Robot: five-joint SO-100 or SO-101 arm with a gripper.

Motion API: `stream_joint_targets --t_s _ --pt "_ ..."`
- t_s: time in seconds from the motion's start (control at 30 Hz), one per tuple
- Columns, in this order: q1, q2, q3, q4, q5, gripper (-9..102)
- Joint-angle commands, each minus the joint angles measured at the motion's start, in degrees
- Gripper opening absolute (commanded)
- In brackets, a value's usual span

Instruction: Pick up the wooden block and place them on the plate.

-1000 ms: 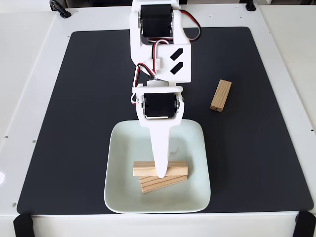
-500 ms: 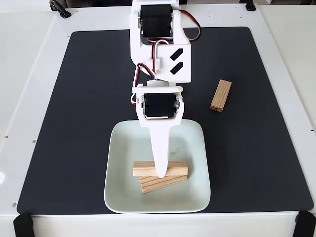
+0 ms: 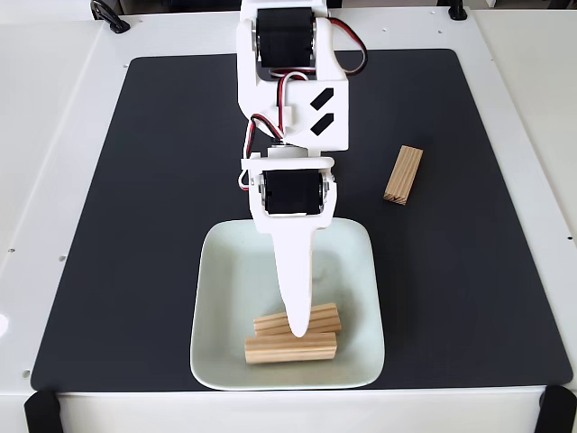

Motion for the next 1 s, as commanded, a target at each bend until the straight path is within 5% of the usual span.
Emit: stream_joint_targets --t_s 0.0,0.33,0.53,0.63,0.97 --pt "-0.3 1.0 -2.1 -0.2 -0.4 34" --pt "-0.3 2.0 -2.0 -0.2 -0.4 33" --pt "-0.1 7.6 0.2 -0.1 -0.4 10" --pt "-0.3 14.8 7.1 -0.1 -0.4 0" --pt "-4.7 46.6 44.1 0.0 -6.0 0"
